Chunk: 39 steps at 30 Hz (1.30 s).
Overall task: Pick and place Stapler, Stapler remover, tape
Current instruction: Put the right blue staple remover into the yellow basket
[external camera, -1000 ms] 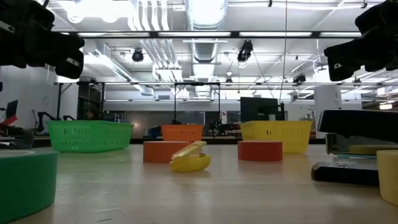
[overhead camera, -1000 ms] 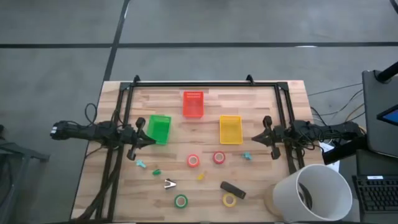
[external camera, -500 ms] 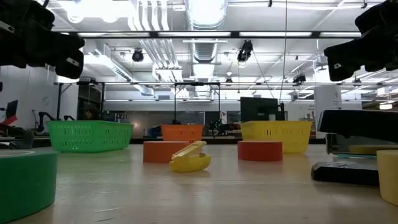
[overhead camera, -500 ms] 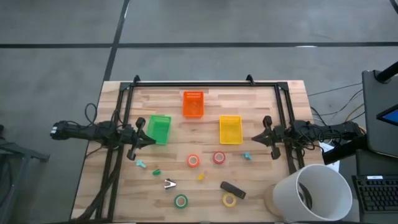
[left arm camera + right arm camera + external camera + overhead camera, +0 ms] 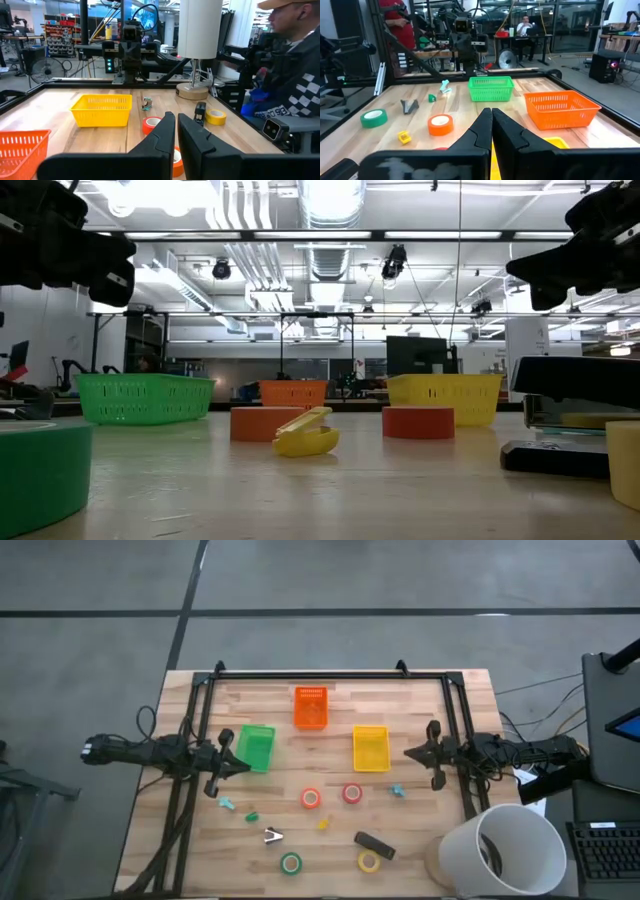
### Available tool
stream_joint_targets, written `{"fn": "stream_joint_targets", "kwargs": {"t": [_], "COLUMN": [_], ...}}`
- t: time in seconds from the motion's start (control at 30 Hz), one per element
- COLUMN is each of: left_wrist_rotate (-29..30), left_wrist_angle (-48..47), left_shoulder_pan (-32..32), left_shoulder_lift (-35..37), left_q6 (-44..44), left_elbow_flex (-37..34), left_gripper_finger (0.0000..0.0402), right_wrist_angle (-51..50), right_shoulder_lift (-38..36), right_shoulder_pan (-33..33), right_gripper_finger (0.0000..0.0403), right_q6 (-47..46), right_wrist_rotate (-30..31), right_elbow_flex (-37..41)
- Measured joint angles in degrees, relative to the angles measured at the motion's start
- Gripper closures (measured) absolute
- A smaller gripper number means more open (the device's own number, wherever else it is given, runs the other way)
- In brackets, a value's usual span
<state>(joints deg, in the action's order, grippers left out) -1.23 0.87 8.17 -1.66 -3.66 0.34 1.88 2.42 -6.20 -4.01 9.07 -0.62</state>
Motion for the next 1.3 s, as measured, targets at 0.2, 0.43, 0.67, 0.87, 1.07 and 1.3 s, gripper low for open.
{"fn": "stream_joint_targets", "kwargs": {"t": [0.2,0.43,0.67,0.87,1.07,1.3], "left_wrist_rotate": [0.0,0.0,0.01,0.01,0.0,0.0], "left_wrist_angle": [0.0,-0.01,0.01,0.0,-0.01,-0.01], "left_shoulder_pan": [0.0,0.01,0.0,0.0,0.0,0.01], "left_shoulder_lift": [0.0,0.01,0.01,0.0,0.01,-0.01], "left_q6": [0.0,0.0,0.0,0.0,0.0,0.0], "left_elbow_flex": [0.0,0.0,0.0,0.0,0.0,0.0], "left_gripper_finger": [0.0378,0.0378,0.0378,0.0378,0.0378,0.0378], "right_wrist_angle": [0.01,0.0,0.01,0.16,1.9,4.86], "right_shoulder_lift": [0.0,0.0,0.0,0.0,-0.02,0.0], "right_shoulder_pan": [-0.02,-0.02,-0.02,-0.02,-0.02,-0.04], "right_gripper_finger": [0.0394,0.0394,0.0394,0.0394,0.0394,0.0394], "right_q6": [0.09,-0.01,0.11,-3.51,-16.29,-26.23], "right_wrist_rotate": [-0.01,-0.01,0.01,-0.16,0.04,-5.41], "right_elbow_flex": [0.0,0.0,0.0,0.0,0.0,0.0]}}
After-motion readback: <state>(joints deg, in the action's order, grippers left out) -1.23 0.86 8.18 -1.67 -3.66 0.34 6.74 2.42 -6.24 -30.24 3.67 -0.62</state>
